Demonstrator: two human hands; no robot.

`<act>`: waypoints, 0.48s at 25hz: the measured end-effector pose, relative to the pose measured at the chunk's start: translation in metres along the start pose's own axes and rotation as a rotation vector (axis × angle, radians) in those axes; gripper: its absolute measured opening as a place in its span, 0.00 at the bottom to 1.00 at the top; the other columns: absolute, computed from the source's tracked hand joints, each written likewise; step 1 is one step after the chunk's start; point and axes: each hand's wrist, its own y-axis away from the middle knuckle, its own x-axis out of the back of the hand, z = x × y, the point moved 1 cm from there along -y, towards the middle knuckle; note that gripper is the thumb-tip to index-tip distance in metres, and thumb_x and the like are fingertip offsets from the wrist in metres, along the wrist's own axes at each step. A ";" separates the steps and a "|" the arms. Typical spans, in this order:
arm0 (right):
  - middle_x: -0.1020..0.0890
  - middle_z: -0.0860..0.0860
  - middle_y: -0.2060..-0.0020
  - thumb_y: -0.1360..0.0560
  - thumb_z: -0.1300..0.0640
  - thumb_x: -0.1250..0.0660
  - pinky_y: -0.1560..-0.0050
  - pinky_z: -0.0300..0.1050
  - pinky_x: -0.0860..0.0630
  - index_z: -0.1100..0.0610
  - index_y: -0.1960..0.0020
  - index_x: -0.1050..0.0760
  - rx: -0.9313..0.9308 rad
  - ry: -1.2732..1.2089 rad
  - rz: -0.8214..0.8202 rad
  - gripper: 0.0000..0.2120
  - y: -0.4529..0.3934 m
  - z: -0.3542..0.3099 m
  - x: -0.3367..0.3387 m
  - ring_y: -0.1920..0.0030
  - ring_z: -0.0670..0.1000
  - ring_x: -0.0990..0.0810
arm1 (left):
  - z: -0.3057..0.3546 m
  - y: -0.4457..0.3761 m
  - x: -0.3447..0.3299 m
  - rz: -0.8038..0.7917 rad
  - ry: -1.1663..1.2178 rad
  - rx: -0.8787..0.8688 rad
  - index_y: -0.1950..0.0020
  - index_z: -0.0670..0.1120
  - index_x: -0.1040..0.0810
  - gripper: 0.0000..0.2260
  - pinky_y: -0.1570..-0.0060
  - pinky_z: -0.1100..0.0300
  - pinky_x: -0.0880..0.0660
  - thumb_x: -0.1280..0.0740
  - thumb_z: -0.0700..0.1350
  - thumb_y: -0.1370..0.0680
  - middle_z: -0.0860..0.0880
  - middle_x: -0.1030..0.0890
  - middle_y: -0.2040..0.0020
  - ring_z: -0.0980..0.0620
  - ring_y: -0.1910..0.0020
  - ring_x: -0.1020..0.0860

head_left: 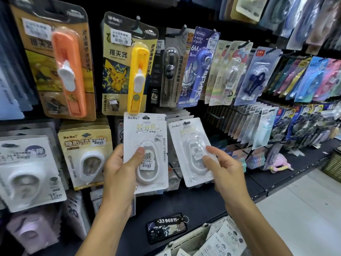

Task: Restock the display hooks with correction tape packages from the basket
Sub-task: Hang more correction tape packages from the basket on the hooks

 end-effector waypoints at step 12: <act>0.14 0.50 0.48 0.23 0.62 0.28 0.54 0.47 0.16 0.42 0.30 0.31 0.105 -0.192 -0.139 0.27 0.008 -0.006 -0.036 0.49 0.51 0.14 | -0.013 -0.007 -0.017 -0.172 -1.096 -0.425 0.32 0.52 0.26 0.21 0.30 0.47 0.35 0.38 0.62 0.20 0.55 0.26 0.30 0.50 0.28 0.34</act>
